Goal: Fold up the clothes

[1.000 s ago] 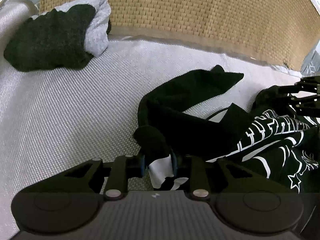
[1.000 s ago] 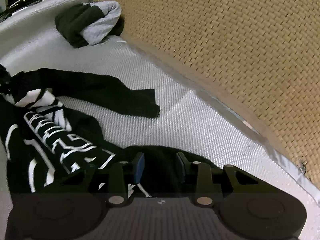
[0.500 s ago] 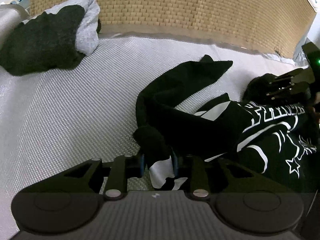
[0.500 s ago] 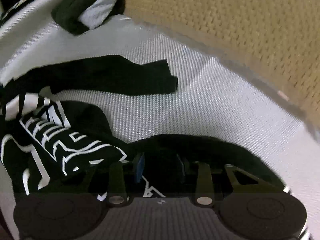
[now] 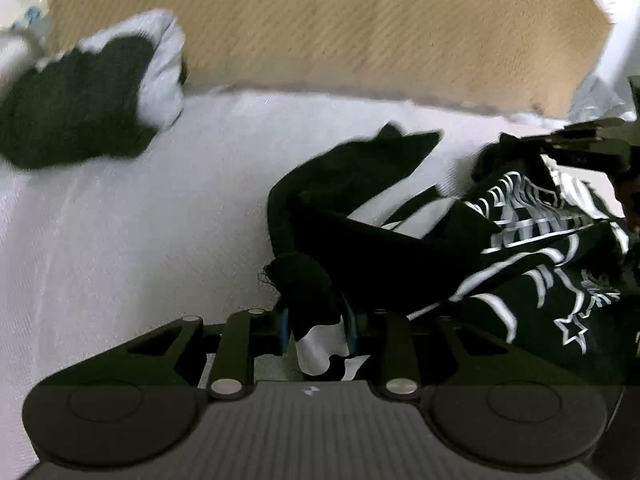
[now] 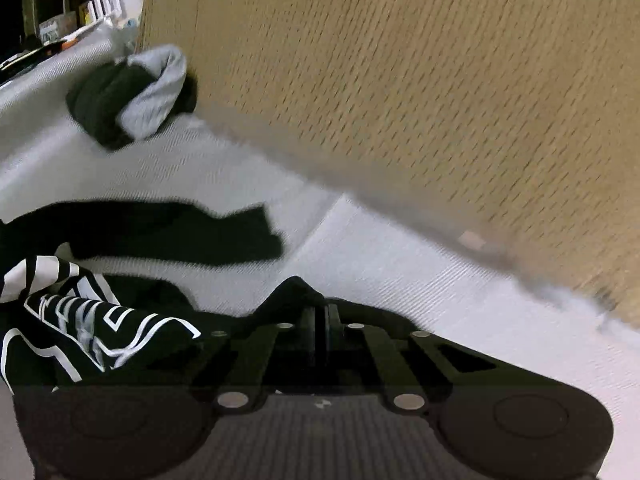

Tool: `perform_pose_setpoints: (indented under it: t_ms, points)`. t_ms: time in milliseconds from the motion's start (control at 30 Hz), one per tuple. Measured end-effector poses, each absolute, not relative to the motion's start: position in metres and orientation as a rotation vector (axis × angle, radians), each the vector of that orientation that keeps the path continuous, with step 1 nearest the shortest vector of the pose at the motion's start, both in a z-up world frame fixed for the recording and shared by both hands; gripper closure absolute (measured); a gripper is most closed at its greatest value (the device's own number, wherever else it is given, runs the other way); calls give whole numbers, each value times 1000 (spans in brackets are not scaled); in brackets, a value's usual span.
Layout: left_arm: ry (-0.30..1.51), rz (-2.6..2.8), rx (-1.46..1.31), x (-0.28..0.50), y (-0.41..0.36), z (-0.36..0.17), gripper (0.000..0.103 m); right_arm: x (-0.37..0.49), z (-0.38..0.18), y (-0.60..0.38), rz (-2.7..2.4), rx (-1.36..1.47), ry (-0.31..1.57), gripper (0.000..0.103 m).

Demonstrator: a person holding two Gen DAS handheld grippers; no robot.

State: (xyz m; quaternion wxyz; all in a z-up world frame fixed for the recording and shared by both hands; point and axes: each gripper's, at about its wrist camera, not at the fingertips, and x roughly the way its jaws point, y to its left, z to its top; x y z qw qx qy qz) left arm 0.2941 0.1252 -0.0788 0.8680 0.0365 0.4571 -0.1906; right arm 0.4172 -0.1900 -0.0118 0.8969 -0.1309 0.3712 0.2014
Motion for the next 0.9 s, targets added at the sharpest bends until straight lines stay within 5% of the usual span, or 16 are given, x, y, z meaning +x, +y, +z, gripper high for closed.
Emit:
perform_pose_setpoints:
  t_ms: [367, 667, 900]
  points:
    - [944, -539, -81, 299, 104, -63, 67, 385, 26, -237, 256, -288, 596, 99]
    - [1038, -667, 104, 282, 76, -76, 65, 322, 19, -261, 176, -300, 609, 99]
    - [948, -720, 19, 283, 82, -46, 65, 291, 7, -277, 129, -269, 647, 99]
